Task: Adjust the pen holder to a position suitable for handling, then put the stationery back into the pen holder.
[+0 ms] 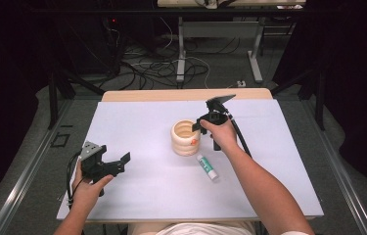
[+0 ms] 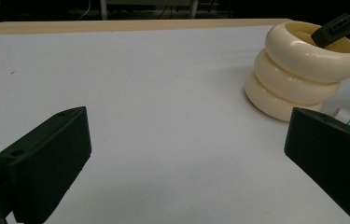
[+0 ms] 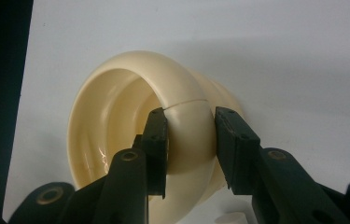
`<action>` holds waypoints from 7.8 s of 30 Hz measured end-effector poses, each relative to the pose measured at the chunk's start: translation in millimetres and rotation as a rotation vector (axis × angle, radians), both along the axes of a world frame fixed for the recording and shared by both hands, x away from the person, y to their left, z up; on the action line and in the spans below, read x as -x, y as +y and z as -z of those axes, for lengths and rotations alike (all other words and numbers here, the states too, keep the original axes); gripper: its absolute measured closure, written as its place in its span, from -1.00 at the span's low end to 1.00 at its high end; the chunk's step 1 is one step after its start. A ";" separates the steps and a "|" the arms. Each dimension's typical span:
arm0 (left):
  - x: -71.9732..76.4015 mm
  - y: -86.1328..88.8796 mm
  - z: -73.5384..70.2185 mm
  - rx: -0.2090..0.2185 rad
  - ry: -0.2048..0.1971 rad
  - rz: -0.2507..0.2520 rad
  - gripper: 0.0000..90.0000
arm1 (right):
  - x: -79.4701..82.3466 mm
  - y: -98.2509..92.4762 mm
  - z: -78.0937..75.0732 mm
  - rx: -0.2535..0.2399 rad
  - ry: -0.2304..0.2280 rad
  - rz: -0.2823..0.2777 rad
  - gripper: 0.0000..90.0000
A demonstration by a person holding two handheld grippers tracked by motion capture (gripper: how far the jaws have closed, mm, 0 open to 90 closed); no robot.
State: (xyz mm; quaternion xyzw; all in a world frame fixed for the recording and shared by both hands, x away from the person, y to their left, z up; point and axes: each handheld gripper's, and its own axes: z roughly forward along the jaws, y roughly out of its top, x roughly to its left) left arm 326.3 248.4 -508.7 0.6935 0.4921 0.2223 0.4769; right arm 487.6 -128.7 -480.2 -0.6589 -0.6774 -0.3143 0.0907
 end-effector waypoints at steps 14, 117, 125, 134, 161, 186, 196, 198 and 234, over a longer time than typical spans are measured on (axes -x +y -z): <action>-0.1 -0.3 0.2 0.000 0.000 0.000 -0.99 | -0.7 -0.8 1.2 -0.010 0.004 0.000 0.44; -0.5 -1.5 1.0 -0.014 0.005 0.008 -0.99 | 105.7 -25.6 14.6 0.280 -0.576 -0.247 -0.64; -1.2 -1.7 1.5 -0.013 0.006 0.009 -0.99 | 105.1 -25.7 16.4 0.275 -0.564 -0.262 -0.59; -1.0 -1.8 1.6 -0.016 0.009 0.010 -0.99 | 104.7 -23.1 24.1 0.275 -0.522 -0.292 -0.30; -1.4 -1.3 2.3 -0.018 0.016 0.011 -0.99 | 114.4 -8.7 52.5 0.243 -0.412 -0.299 0.16; -1.7 -1.9 2.9 -0.017 0.019 0.010 -0.99 | 114.0 -4.0 64.6 0.282 -0.323 -0.292 0.43; -1.6 -2.1 2.8 -0.017 0.018 0.009 -0.99 | 113.9 -2.7 65.3 0.273 -0.323 -0.273 0.45; -1.7 -2.1 2.8 -0.017 0.018 0.009 -0.99 | 113.9 -2.7 64.9 0.279 -0.322 -0.274 0.45; -1.9 -1.9 3.0 -0.018 0.016 0.008 -0.99 | 119.4 1.9 48.3 0.258 -0.312 -0.322 0.46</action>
